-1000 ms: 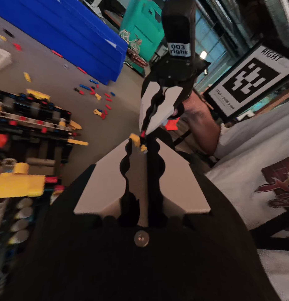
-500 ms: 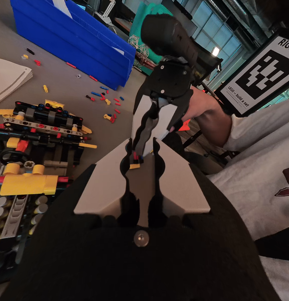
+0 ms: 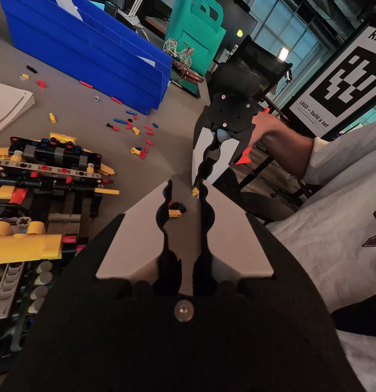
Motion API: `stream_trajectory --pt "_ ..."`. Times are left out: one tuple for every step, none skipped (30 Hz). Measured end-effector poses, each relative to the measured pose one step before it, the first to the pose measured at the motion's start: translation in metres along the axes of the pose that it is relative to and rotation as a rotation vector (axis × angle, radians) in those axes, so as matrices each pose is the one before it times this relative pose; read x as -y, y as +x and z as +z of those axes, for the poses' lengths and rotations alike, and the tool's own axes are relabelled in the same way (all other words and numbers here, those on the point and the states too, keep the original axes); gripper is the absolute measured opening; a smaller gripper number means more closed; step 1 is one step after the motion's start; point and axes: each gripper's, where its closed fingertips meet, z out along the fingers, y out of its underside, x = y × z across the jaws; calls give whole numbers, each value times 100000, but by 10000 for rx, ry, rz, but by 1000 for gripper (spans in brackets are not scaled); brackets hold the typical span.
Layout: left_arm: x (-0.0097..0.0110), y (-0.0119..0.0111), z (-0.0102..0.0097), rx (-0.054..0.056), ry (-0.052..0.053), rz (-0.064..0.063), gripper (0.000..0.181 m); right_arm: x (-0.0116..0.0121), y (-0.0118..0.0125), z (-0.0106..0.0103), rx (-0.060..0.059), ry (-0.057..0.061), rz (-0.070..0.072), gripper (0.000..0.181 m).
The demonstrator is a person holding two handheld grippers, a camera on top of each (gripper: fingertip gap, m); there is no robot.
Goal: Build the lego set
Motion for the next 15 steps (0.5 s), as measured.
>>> stream_trajectory --pt "-10 9 1 -8 -1 -5 25 114 -49 171 29 7 -165 14" --pt "7 -20 5 2 3 -10 25 9 86 234 -69 -52 -168 14" --pt "-4 -20 -2 2 4 -13 25 -11 33 238 -43 -78 -170 13" --pt "10 -12 -7 -11 9 -23 25 167 1 126 -40 21 -175 13" --pt "10 6 6 -17 9 -28 25 143 52 70 -49 41 -172 14" --pt "-6 24 10 -14 -1 -17 25 88 -39 53 19 5 -108 14" --pt "-24 18 20 -1 -15 2 25 41 -39 31 31 -33 -79 13" --pt "-43 31 23 3 -26 19 25 24 -25 8 15 -17 -44 12" --pt "-38 59 38 -5 -26 21 25 54 18 -26 -15 19 -22 12" --pt "-36 90 58 -16 -14 16 25 183 65 -90 -38 141 -26 7" --pt "-73 110 97 -13 -33 37 25 325 225 -163 -134 316 1 7" --pt "-201 91 164 49 -115 147 25 463 19 -181 104 453 156 7" --pt "-394 29 237 158 -232 364 25 684 -144 -183 367 553 411 7" --pt "-542 96 308 203 -324 579 25 821 -246 -140 508 572 536 7" --pt "-609 237 379 200 -372 744 25 909 -331 -138 522 613 444 7"
